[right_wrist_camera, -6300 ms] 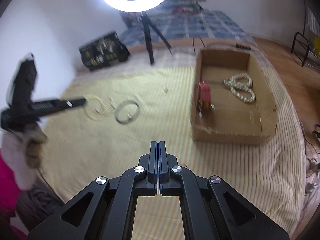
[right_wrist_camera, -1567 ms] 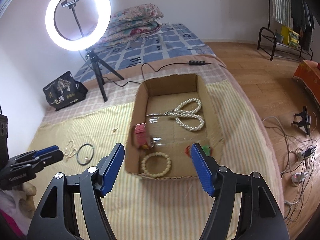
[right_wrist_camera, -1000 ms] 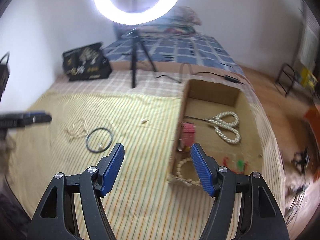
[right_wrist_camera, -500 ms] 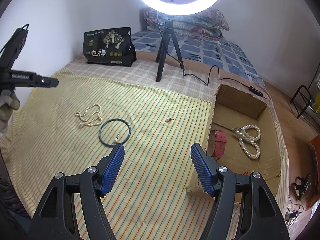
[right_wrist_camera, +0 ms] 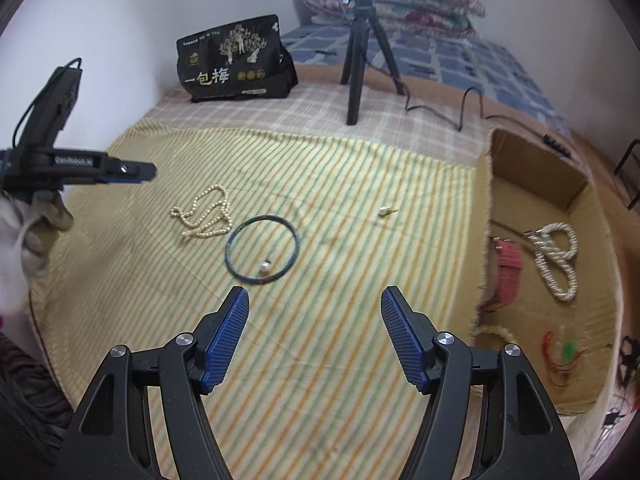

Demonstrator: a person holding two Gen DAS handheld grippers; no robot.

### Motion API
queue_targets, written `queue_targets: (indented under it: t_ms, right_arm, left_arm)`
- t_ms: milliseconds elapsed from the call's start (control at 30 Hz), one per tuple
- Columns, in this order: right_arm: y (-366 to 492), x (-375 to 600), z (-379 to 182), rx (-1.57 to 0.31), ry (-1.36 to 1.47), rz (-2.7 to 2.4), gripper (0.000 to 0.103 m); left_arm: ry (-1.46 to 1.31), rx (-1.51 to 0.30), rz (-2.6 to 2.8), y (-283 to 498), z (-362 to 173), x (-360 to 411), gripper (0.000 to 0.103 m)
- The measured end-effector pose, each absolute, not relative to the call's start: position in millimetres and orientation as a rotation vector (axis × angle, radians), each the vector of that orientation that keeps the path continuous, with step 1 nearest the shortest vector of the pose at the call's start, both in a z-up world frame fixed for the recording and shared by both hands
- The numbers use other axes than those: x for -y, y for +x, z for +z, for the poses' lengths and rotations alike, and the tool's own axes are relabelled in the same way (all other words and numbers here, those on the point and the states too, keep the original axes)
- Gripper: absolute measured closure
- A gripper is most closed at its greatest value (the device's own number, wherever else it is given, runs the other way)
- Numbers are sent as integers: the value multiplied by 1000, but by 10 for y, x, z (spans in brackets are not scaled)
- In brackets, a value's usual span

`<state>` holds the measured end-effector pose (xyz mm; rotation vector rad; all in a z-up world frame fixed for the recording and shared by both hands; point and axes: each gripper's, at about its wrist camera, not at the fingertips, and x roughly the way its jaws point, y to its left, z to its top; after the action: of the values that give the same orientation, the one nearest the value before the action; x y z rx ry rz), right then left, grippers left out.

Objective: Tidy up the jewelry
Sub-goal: 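Move both tools back over the bed toward the pearl necklace and black bangle, then grasp the pearl necklace with the left tool while the right tool grasps the black bangle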

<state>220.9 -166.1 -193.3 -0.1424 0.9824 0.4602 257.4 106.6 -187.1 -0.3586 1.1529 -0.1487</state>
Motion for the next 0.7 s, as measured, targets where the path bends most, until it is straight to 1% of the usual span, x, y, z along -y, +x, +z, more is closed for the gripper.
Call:
queue_targets:
  t_ms: [67,100,133,167,233,300,400,500,567,633,700]
  right_arm:
    - [2258,1631,-1977,-1007,-127,467,45]
    - [2301,1615,-2022,-1029,-113,469,52]
    - [2330,1606,-2054,-1044,-102,470,59]
    - [2376,1604,-2107,-1067,-77,470,62]
    - [2456,1608,-2193,-1100,-35,466,74]
    - [2547,1611,-2270,-1127,4,458,76]
    - [2690,1611,-2345,-1159,61,449,82]
    - [2811,1574,-2406,-1194,86,445,83]
    - [2859,1534,-2427,-1210,78,446,86]
    - [2908,1489,-2450,-1227,67,443,87]
    - [2938,1437,-2477,-1244,53,443,87]
  left_arm:
    - [-354,-1164,-155,2599,-1918,-1020,72]
    - [-351,-1170,-157,2610,-1941,-1000,72]
    - [-349,-1177,-159,2624,-1967,-981,73]
    - [-350,-1183,-160,2638,-1992,-968,77]
    - [-358,-1199,-162,2672,-2061,-959,78]
    - [-369,-1210,-160,2711,-2113,-956,78]
    - [-369,-1223,-162,2786,-2175,-926,80]
    - [-355,-1234,-160,2852,-2228,-881,80]
    - [-337,-1244,-158,2883,-2265,-842,85]
    - [-308,-1252,-150,2911,-2301,-798,85]
    - [-278,-1262,-139,2924,-2342,-760,87]
